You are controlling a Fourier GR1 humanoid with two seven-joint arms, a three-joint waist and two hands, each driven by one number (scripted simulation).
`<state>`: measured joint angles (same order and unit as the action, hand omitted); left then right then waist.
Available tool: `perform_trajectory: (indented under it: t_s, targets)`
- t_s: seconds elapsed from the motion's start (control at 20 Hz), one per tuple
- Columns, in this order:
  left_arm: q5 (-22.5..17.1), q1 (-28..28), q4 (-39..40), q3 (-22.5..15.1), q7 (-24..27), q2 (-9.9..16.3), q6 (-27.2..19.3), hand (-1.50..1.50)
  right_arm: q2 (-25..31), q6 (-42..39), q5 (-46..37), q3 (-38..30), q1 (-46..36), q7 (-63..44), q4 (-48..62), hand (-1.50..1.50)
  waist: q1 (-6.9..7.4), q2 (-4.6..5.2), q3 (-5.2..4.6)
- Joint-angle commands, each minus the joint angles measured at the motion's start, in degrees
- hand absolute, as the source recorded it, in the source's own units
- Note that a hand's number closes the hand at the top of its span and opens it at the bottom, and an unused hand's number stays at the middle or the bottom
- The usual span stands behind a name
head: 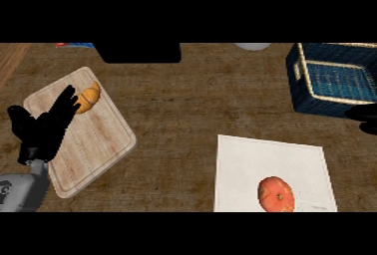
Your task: Pick the squash from the placemat and place it in the basket
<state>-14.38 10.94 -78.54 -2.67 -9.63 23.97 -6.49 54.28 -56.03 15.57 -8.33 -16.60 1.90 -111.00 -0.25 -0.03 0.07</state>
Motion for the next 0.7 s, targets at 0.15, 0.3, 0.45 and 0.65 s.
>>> perform_trajectory:
  t_s: [0.15, 0.3, 0.45, 0.65]
  targets:
    - [0.3, 2.8, 1.4, 2.3, -1.6, -0.1, 1.7, 0.00, -12.2, 0.0, -18.8, 1.4, 8.7, 11.3, -2.6, -1.50, 0.02, 0.10, 0.03]
    - [0.8, -1.7, -0.9, 1.5, -0.2, -1.0, 2.1, 0.00, -17.3, 5.6, -25.7, 6.8, 10.0, 13.2, -2.9, -1.50, 0.58, 0.07, 0.03]
    - [1.8, 2.3, -0.2, 2.1, -2.3, -1.4, 1.1, 0.00, -18.2, 8.5, -31.4, 7.2, 14.4, 21.6, -1.2, -1.50, 0.04, 0.08, 0.04]
    - [3.4, 0.7, 0.1, 1.3, -0.7, -3.5, -0.1, 0.00, -25.1, 13.8, -32.8, 15.2, 13.2, 18.4, 3.8, -1.50, 0.61, 0.18, -0.01]
